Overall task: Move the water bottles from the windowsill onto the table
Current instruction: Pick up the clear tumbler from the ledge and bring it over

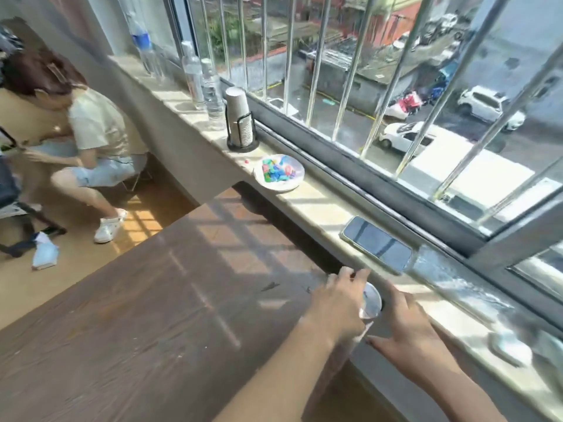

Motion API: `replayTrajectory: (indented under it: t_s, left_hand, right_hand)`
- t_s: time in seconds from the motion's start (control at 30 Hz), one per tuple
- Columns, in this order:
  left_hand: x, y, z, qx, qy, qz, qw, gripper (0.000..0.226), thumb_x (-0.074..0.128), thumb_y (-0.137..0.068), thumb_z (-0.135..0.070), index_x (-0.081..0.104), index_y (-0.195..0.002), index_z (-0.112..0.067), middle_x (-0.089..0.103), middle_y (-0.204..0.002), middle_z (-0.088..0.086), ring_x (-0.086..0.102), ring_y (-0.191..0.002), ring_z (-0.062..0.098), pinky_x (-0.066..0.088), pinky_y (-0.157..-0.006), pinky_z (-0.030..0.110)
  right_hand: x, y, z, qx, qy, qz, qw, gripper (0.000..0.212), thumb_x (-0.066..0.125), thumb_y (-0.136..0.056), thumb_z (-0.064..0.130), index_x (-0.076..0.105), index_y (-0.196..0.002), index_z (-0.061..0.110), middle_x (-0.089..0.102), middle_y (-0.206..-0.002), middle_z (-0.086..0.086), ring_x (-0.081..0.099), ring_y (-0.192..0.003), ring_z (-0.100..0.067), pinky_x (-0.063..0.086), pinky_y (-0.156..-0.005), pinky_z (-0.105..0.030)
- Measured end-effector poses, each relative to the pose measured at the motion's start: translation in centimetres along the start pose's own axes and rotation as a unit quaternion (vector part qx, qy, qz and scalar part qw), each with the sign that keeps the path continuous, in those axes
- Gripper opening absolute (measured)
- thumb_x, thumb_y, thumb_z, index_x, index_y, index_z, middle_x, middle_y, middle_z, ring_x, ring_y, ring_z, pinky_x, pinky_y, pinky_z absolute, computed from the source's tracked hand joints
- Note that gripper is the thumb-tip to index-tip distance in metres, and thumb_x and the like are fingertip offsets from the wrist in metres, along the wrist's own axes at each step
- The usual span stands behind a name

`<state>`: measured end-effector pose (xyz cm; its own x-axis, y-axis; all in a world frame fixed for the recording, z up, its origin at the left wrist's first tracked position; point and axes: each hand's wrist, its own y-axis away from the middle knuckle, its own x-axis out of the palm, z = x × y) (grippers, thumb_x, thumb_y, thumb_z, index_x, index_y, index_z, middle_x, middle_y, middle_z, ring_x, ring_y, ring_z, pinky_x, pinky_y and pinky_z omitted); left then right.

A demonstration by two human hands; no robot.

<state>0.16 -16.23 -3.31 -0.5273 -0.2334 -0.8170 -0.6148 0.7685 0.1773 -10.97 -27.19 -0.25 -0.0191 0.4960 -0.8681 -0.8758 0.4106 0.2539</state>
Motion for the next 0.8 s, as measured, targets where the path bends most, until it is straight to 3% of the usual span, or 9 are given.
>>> replayTrajectory:
  t_s: [0.1,0.17,0.23,0.3,0.37,0.5,0.6,0.73,0.8]
  left_hand:
    - [0.7,-2.1,0.6,-0.016,-0.051,0.047,0.997,0.099,0.083,-0.074,-0.044,0.026,-0.152,-0.024,0.044,-0.140,0.008,0.048,-0.126,0.033,0.044,-0.103,0.049]
    - [0.8,-3.2,0.8,-0.021,-0.066,0.084,0.994,0.099,0.089,-0.066,-0.041,0.034,-0.146,-0.021,0.049,-0.135,0.007,0.050,-0.124,0.032,0.046,-0.100,0.048]
    - [0.9,-3.8,1.2,-0.015,-0.053,0.091,0.994,0.090,0.091,-0.061,-0.042,0.042,-0.133,-0.022,0.055,-0.127,0.004,0.055,-0.120,0.030,0.050,-0.097,0.046]
    - [1.0,-3.7,1.8,-0.003,-0.034,0.064,0.997,0.083,0.090,-0.059,-0.050,0.047,-0.125,-0.025,0.060,-0.121,0.000,0.058,-0.115,0.026,0.052,-0.094,0.043]
    - [1.0,-3.0,2.7,0.007,-0.017,0.025,1.000,0.078,0.088,-0.058,-0.055,0.049,-0.121,-0.030,0.062,-0.115,-0.004,0.060,-0.110,0.021,0.053,-0.091,0.041]
    - [-0.1,0.2,4.1,-0.022,0.041,-0.029,0.998,0.070,0.084,-0.057,-0.058,0.049,-0.115,-0.040,0.061,-0.110,-0.014,0.059,-0.107,0.014,0.054,-0.087,0.038]
    - [-1.1,4.3,5.4,-0.073,0.076,-0.066,0.992,0.073,0.080,-0.062,-0.052,0.045,-0.126,-0.044,0.058,-0.120,-0.017,0.053,-0.114,0.010,0.049,-0.095,0.035]
    - [-2.1,12.0,7.9,-0.158,0.130,-0.149,0.967,0.082,0.072,-0.060,-0.059,0.041,-0.135,-0.050,0.054,-0.127,-0.025,0.049,-0.120,-0.001,0.046,-0.098,0.027]
    - [-2.3,16.0,9.1,-0.201,0.137,-0.192,0.951,0.079,0.069,-0.058,-0.064,0.043,-0.131,-0.052,0.054,-0.124,-0.030,0.048,-0.119,-0.003,0.046,-0.096,0.026]
  right_hand:
    - [0.9,-1.8,-1.2,0.010,-0.065,0.048,0.997,0.107,0.086,-0.069,0.038,0.024,-0.154,0.017,0.034,-0.152,0.004,0.024,-0.146,-0.018,0.023,-0.119,-0.031]
    - [1.3,-2.9,-1.7,0.013,-0.096,0.068,0.993,0.102,0.085,-0.064,0.040,0.032,-0.149,0.023,0.041,-0.144,0.012,0.034,-0.141,-0.013,0.030,-0.115,-0.028]
    - [1.5,-3.8,-2.2,0.008,-0.111,0.070,0.991,0.091,0.085,-0.059,0.042,0.040,-0.138,0.030,0.052,-0.129,0.020,0.049,-0.125,-0.008,0.041,-0.100,-0.027]
    - [1.2,-4.3,-2.3,-0.006,-0.109,0.066,0.992,0.080,0.087,-0.060,0.039,0.043,-0.126,0.035,0.052,-0.114,0.029,0.054,-0.109,0.004,0.043,-0.089,-0.023]
    - [0.8,-4.5,-1.8,-0.023,-0.098,0.071,0.992,0.078,0.088,-0.062,0.035,0.041,-0.123,0.039,0.052,-0.109,0.031,0.051,-0.104,0.015,0.044,-0.086,-0.020]
    - [0.8,-4.4,-0.2,-0.043,-0.073,0.105,0.991,0.084,0.091,-0.060,0.034,0.037,-0.123,0.048,0.060,-0.110,0.026,0.061,-0.100,0.003,0.055,-0.088,-0.029]
    - [1.5,-3.9,2.6,-0.099,-0.052,0.130,0.985,0.080,0.087,-0.063,0.035,0.041,-0.127,0.049,0.061,-0.116,0.025,0.061,-0.100,0.000,0.053,-0.091,-0.030]
    - [3.8,-2.5,7.8,-0.212,-0.011,0.176,0.961,0.089,0.084,-0.072,0.034,0.032,-0.144,0.046,0.050,-0.131,0.029,0.051,-0.107,0.006,0.047,-0.098,-0.023]
    - [5.7,-1.6,10.8,-0.252,0.003,0.198,0.947,0.093,0.084,-0.072,0.037,0.029,-0.146,0.048,0.050,-0.137,0.027,0.053,-0.115,0.001,0.044,-0.098,-0.018]
